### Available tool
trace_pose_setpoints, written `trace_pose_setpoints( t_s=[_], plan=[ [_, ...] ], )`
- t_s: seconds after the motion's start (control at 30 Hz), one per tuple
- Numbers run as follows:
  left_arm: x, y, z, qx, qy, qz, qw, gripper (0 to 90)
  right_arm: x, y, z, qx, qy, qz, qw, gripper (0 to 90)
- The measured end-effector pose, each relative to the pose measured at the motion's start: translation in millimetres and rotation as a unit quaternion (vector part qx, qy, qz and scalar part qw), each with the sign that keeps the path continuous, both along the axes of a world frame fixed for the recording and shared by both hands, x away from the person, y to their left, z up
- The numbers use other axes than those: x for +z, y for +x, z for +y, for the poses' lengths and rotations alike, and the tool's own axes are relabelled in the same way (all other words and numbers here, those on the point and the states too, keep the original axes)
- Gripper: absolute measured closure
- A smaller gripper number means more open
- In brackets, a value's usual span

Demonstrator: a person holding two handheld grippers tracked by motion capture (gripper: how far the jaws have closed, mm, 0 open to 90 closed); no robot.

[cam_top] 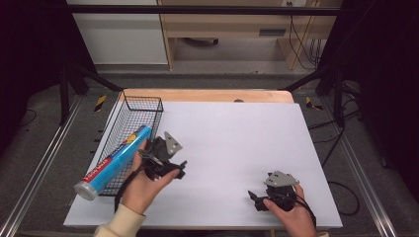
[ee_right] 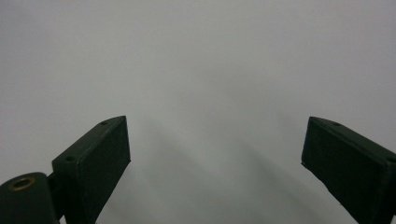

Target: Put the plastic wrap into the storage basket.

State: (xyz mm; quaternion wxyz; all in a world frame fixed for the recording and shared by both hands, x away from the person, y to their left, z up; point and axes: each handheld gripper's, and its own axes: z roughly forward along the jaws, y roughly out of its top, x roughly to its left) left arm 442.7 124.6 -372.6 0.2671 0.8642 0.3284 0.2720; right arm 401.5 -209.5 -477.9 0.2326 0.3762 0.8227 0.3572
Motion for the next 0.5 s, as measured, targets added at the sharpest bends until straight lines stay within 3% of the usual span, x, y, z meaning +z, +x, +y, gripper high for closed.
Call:
trace_pose_setpoints(
  t_s=[0.17, 0.2, 0.27, 0.3, 0.33, 0.37, 0.4, 0.5],
  plan=[
    [-35.8, -14.2, -19.1, -0.036, -0.013, 0.011, 0.9992, 10.1, 0.3, -0.4, 0.5, 0.0, 0.001, -0.001, 1.0, 8.3],
    [-48.7, -17.2, -20.3, -0.04, -0.018, 0.016, 0.9989, 10.0, 0.0, 0.4, 0.8, 0.001, 0.0, 0.0, 1.0, 8.3],
    [-60.4, -19.4, -18.2, -0.043, -0.038, 0.028, 0.998, 9.9, 0.1, 0.5, 1.4, 0.002, -0.003, 0.0, 1.0, 8.3],
    [-60.4, -19.4, -18.2, -0.043, -0.038, 0.028, 0.998, 9.7, 0.1, 0.5, 1.4, 0.002, -0.003, 0.0, 1.0, 8.3],
    [-71.3, -20.9, -14.8, -0.04, -0.049, 0.034, 0.9974, 9.7, 0.1, 0.0, 1.9, 0.002, -0.003, 0.0, 1.0, 8.3],
    [-71.3, -20.9, -14.8, -0.04, -0.049, 0.034, 0.9974, 9.7, 0.1, 0.0, 1.9, 0.002, -0.003, 0.0, 1.0, 8.3],
    [-78.4, -21.4, -14.6, -0.042, -0.042, 0.049, 0.9971, 9.7, 0.3, 0.4, 2.0, 0.002, -0.003, 0.0, 1.0, 8.3],
    [-78.5, -24.4, -12.7, -0.037, -0.045, 0.041, 0.9974, 9.4, 0.8, 1.2, 2.4, 0.002, -0.003, -0.002, 1.0, 8.3]
  ],
)
